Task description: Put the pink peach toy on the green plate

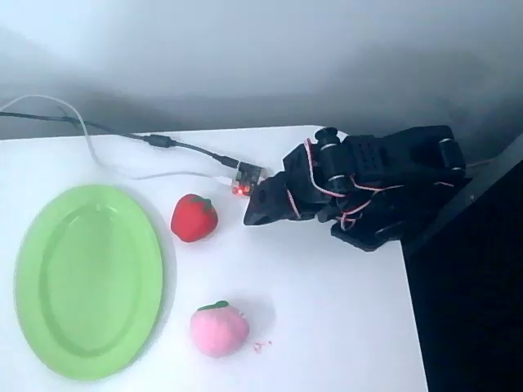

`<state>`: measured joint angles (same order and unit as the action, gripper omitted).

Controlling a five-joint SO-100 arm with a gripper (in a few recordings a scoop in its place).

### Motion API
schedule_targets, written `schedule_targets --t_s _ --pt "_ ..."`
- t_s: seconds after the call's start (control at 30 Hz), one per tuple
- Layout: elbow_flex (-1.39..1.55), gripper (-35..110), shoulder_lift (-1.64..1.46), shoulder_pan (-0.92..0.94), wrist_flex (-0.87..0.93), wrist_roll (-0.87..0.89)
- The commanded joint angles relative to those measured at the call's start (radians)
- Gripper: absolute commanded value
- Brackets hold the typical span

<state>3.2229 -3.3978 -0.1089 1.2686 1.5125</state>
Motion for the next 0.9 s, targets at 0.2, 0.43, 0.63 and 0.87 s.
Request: schedule_targets --t_s 0.2,0.43,0.63,0.87 --pt "0.057 0 -0.02 0.1 0.021 0.008" --pt "0.057 0 -0.02 0.107 0.021 0.008" --pt "0.0 0 -0.012 0.109 -0.15 -0.002" --pt "-0.479 0 0.129 0.141 -0.368 -0.156"
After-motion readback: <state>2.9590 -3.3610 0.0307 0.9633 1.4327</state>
